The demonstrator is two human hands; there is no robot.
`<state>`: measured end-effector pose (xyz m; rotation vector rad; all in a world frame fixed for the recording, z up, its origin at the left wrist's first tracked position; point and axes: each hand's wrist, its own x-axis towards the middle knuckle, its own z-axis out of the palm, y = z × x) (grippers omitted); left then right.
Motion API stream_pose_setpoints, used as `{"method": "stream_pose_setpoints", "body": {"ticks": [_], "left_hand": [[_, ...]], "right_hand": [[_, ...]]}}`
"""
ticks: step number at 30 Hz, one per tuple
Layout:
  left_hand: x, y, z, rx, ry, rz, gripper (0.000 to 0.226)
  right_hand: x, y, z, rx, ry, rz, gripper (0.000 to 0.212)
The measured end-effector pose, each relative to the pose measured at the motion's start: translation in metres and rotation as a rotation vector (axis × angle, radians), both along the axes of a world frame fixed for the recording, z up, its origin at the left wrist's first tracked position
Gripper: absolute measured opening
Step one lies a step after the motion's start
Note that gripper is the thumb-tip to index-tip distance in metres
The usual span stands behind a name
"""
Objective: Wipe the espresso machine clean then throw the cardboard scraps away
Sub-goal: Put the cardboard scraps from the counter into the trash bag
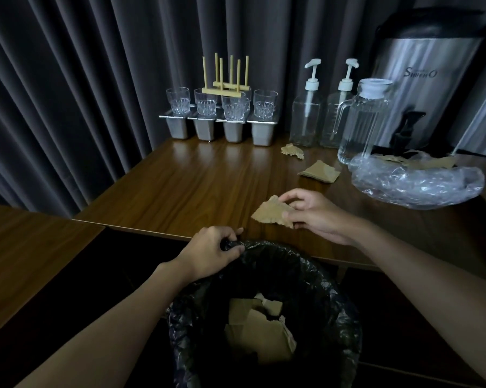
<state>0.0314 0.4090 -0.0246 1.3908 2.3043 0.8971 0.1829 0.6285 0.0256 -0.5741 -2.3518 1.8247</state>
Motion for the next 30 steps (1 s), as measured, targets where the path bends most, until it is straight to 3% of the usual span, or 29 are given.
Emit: {"method": "stream_pose_setpoints", "body": {"ticks": [2, 4, 7, 13, 16, 21, 27, 30], "left_hand": [[0.000, 0.001, 0.002, -0.023, 0.040, 0.000, 0.017], [-0.002, 0.002, 0.003, -0.014, 0.044, -0.012, 0.016], [-0.003, 0.002, 0.001, 0.010, 0.018, -0.027, 0.017], [-0.003, 0.005, 0.003, -0.012, 0.041, -0.005, 0.018], [-0.006, 0.007, 0.004, -0.042, 0.055, 0.003, 0.016], [-0.008, 0.009, 0.006, -0.071, 0.053, 0.009, 0.014], [-0.007, 0.008, 0.009, -0.084, 0.057, -0.001, 0.013], [-0.006, 0.008, 0.007, -0.072, 0.046, 0.022, 0.014]], "right_hand": [[0.009, -0.007, 0.009, -0.015, -0.072, 0.196, 0.037], [0.013, -0.006, 0.008, 0.059, -0.100, 0.240, 0.031], [0.010, 0.008, -0.003, 0.136, -0.029, 0.021, 0.022], [-0.004, 0.059, -0.045, 0.558, -0.167, -0.255, 0.057], [-0.016, 0.079, -0.060, 0.811, -0.147, -0.392, 0.063], [-0.041, 0.111, -0.067, 0.974, -0.210, -0.494, 0.070], [-0.053, 0.120, -0.067, 0.987, -0.333, -0.357, 0.060], [-0.045, 0.108, -0.064, 1.065, -0.216, -0.279, 0.051]]}}
